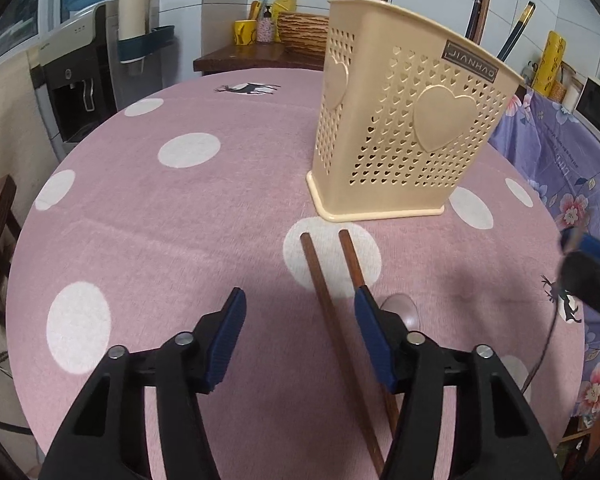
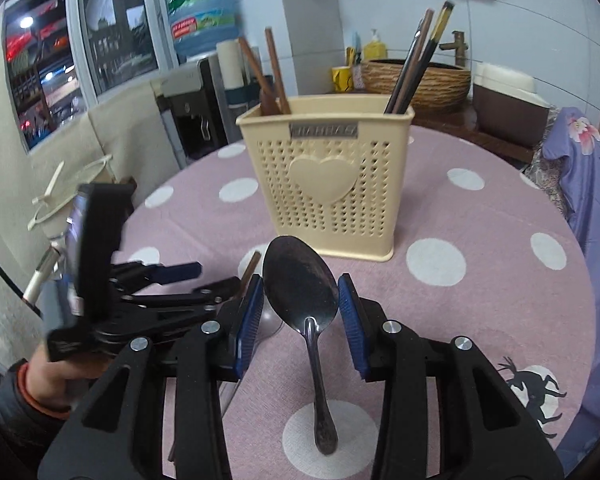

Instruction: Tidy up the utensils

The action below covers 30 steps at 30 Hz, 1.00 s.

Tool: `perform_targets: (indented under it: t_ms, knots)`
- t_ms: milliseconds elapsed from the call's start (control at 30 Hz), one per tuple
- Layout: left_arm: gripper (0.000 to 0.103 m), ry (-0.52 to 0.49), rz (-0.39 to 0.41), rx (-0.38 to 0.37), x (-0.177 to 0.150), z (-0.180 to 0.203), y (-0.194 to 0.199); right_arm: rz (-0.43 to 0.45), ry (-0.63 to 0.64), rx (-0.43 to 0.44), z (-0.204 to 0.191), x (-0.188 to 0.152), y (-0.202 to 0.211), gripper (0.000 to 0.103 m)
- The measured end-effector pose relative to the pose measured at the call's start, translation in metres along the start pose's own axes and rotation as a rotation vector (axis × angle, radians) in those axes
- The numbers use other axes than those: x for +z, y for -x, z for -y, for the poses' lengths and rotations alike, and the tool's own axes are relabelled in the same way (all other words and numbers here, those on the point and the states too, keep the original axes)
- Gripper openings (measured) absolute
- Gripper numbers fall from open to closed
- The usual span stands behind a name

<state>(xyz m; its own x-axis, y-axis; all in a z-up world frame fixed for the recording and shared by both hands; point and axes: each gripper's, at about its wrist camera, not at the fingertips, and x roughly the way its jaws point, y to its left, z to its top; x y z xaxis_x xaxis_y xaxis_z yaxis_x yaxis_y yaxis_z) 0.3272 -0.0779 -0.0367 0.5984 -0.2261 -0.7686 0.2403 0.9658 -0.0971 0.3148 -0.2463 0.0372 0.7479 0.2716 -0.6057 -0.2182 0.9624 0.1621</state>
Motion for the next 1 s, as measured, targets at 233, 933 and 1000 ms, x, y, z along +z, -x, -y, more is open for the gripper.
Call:
perform_targets:
  t_ms: [233,933,1000]
  knots:
    - [0.036,0.0,-0.063,0.002,0.013,0.006,-0.021,0.029,-0.046,-0.003,0.007,0.007,0.016,0.039]
    - [0.008,-0.046,-0.045,0.082,0.016,0.023,-0.027,0.039,-0.095,-0.027,0.011,0.003,0.019,0.038]
    - [0.008,-0.037,-0.025,0.074,0.017,0.022,-0.021,0.04,-0.097,-0.033,0.011,0.003,0.02,0.038]
